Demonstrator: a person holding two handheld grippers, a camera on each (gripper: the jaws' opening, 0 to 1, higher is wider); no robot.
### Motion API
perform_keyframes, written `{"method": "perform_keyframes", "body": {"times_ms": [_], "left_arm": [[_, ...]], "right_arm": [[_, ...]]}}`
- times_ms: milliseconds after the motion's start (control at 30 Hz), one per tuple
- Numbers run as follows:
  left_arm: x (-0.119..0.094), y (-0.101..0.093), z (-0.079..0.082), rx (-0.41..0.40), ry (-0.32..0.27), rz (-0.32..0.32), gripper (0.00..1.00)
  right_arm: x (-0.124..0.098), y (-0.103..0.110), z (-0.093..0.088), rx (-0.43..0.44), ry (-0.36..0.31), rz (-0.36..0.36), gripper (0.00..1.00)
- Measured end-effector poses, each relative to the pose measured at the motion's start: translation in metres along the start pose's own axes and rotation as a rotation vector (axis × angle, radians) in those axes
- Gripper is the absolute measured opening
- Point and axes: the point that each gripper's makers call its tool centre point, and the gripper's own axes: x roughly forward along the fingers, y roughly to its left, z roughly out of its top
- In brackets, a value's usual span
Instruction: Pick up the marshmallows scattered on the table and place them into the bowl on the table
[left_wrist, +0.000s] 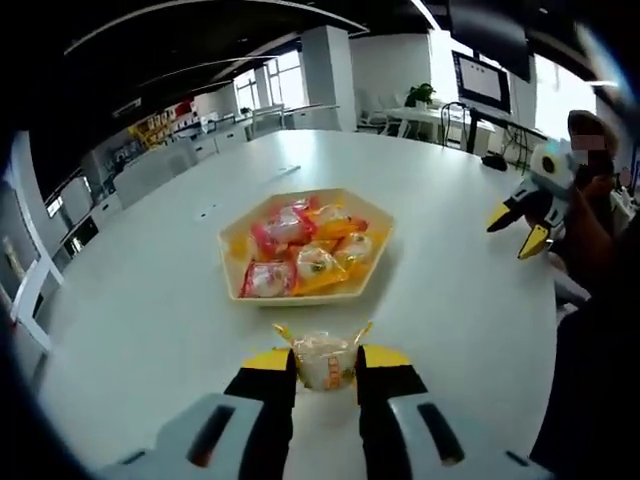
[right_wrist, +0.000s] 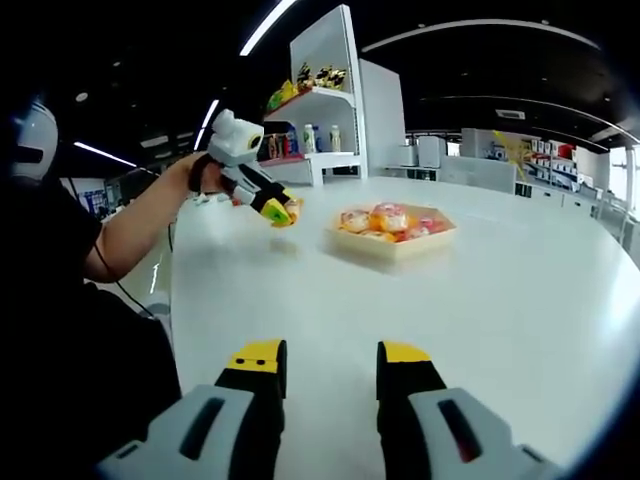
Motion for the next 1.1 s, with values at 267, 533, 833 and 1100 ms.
{"method": "perform_keyframes", "body": {"times_ms": [267,533,833,1100], "left_arm": [[0.009,0.004,0.02,0.018,-0.051,0.026,0.24],[0.016,0.006,0.043,0.037,-0.121,0.05,0.24],[0.021,0.008,0.062,0.092,-0.198,0.061,0.24],[0.023,0.015,0.094,0.017,-0.345,0.083,0.24]], "right_arm": [[0.001,0.001,-0.001,0.003,0.0,0.003,0.35],[-0.001,-0.001,-0.001,0.004,-0.001,-0.001,0.35],[-0.001,-0.001,-0.002,0.006,-0.004,0.001,0.35],[-0.001,-0.003,-0.002,0.007,-0.004,-0.003,0.35]]}}
